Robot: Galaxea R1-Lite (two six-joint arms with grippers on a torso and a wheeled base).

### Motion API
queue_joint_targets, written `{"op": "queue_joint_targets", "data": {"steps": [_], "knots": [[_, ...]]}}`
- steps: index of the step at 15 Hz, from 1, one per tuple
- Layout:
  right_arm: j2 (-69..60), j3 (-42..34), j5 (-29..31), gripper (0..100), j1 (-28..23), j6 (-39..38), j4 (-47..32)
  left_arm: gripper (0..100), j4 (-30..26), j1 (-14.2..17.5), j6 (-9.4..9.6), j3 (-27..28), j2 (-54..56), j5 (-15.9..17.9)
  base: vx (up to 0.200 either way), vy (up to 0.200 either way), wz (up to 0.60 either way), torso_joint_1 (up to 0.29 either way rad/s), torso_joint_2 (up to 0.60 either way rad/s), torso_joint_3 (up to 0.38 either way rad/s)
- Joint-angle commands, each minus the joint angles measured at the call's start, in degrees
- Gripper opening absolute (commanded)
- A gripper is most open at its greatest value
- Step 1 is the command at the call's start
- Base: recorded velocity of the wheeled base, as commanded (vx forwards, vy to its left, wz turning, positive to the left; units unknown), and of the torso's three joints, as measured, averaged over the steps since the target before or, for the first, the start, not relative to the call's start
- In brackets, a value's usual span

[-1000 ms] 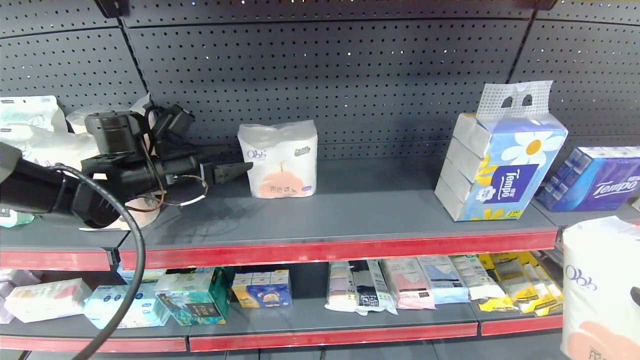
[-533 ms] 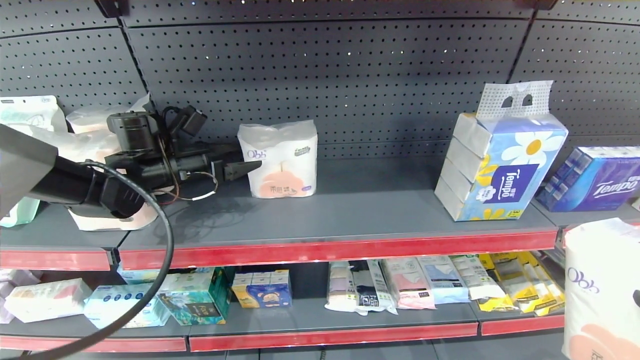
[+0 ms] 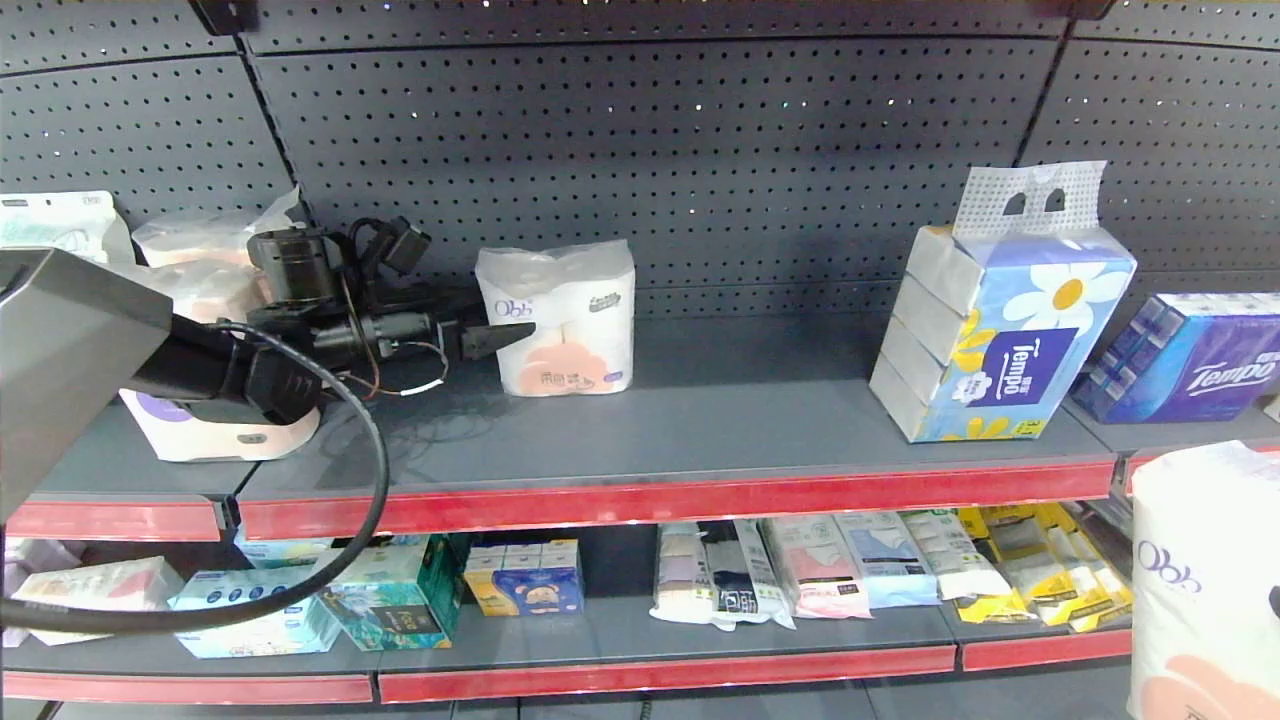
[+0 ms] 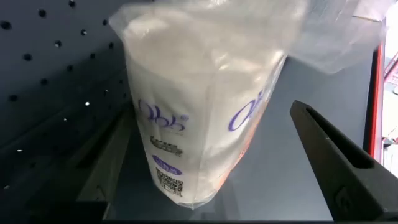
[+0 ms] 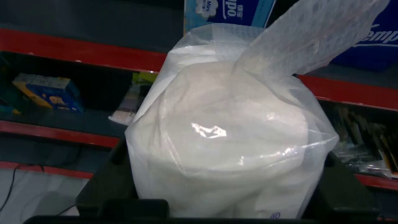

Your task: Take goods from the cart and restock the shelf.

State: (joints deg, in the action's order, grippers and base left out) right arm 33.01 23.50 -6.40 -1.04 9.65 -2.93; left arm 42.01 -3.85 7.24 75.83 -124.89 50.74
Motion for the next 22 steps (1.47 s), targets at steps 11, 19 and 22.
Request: {"op": "queue_joint_targets", "data": {"steps": [11,19,22], "knots": [[-0.23,-0.39,0.07,0,-0.28,0.8,-0.06,100,0.27,-2.65,-3.29,10.75,-7.47,0.15,0.0,0.0,0.0,0.0,0.0,0.0],[-0.23,-0.92,0.07,0,-0.28,0.8,-0.06,100,0.0,-4.15,-3.29,15.05,-11.25,0.59,0.0,0.0,0.0,0.0,0.0,0.0],[-0.76,-1.36,0.07,0,-0.28,0.8,-0.06,100,-0.08,-4.41,-3.37,15.49,-11.43,0.59,0.0,0.0,0.0,0.0,0.0,0.0]]}}
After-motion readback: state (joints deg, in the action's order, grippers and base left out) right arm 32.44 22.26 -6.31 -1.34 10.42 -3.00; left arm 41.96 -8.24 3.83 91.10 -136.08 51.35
